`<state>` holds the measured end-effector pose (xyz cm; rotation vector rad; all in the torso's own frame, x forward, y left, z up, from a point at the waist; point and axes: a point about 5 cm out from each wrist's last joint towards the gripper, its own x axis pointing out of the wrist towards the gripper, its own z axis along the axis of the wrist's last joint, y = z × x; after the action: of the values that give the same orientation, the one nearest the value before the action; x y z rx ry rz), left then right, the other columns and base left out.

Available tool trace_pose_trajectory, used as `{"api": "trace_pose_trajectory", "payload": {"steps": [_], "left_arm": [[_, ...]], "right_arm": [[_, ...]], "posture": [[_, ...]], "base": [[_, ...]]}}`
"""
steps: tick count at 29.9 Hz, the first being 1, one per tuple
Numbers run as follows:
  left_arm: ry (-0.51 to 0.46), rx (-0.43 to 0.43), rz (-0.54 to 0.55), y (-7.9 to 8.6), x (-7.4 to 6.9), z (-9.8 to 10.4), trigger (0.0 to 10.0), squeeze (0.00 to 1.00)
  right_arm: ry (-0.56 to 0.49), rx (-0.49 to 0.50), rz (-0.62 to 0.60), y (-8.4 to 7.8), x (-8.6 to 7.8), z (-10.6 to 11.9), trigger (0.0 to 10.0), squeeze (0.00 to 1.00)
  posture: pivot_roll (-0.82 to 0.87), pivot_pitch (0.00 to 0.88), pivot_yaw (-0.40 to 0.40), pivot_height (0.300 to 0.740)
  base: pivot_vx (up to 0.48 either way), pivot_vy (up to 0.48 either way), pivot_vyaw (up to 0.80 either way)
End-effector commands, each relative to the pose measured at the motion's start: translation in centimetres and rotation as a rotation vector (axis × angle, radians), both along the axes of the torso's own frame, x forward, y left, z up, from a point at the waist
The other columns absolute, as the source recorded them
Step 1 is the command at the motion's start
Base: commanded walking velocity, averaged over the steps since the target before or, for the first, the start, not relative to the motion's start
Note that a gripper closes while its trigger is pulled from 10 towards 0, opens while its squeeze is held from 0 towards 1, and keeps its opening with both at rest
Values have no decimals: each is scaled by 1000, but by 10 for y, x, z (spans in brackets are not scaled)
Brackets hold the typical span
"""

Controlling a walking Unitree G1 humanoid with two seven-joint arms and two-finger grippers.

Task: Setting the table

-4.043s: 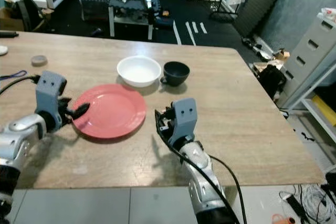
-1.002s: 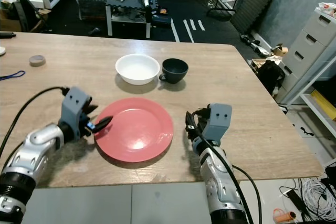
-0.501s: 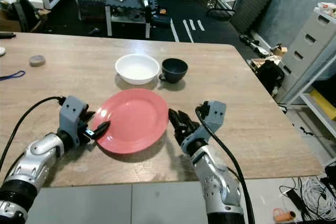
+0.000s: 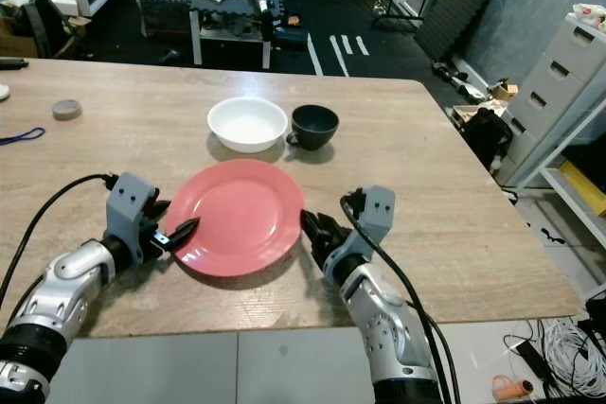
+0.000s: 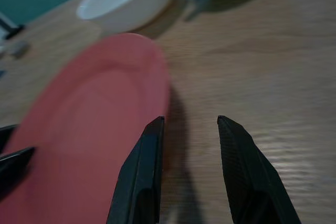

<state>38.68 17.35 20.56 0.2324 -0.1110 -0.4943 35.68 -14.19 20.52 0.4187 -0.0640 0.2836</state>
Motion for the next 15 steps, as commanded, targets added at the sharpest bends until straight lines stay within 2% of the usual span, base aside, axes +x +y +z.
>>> {"api": "trace_pose_trajectory", "payload": {"steps": [1, 3, 7, 8, 10, 13, 15], "left_arm": [[135, 16, 8, 3, -7, -35, 10000, 0], [135, 16, 7, 3, -7, -35, 10000, 0], [135, 14, 7, 3, -7, -35, 10000, 0], [135, 13, 7, 3, -7, -35, 10000, 0], [135, 13, 7, 3, -7, -35, 10000, 0], [135, 13, 6, 3, -7, -35, 10000, 0], [135, 12, 5, 3, -7, -35, 10000, 0]], "right_arm": [[33, 7, -41, -4, 2, -8, 10000, 0], [37, 18, -44, -4, 3, -8, 10000, 0], [69, 96, 85, 9, 0, -8, 10000, 0], [86, 158, 139, 14, -2, -7, 10000, 0], [89, 193, 165, 17, -3, -6, 10000, 0], [89, 220, 147, 17, -2, -5, 10000, 0], [69, 198, 40, 5, 4, -4, 10000, 0]], "posture": [[96, 318, 17, 740], [96, 318, 17, 740], [98, 319, 14, 740], [98, 320, 14, 740], [97, 319, 14, 740], [97, 320, 14, 740], [96, 319, 13, 740]], "base": [[0, 0, 0], [0, 0, 0], [0, 0, 0], [0, 0, 0], [0, 0, 0], [0, 0, 0], [0, 0, 0]]}}
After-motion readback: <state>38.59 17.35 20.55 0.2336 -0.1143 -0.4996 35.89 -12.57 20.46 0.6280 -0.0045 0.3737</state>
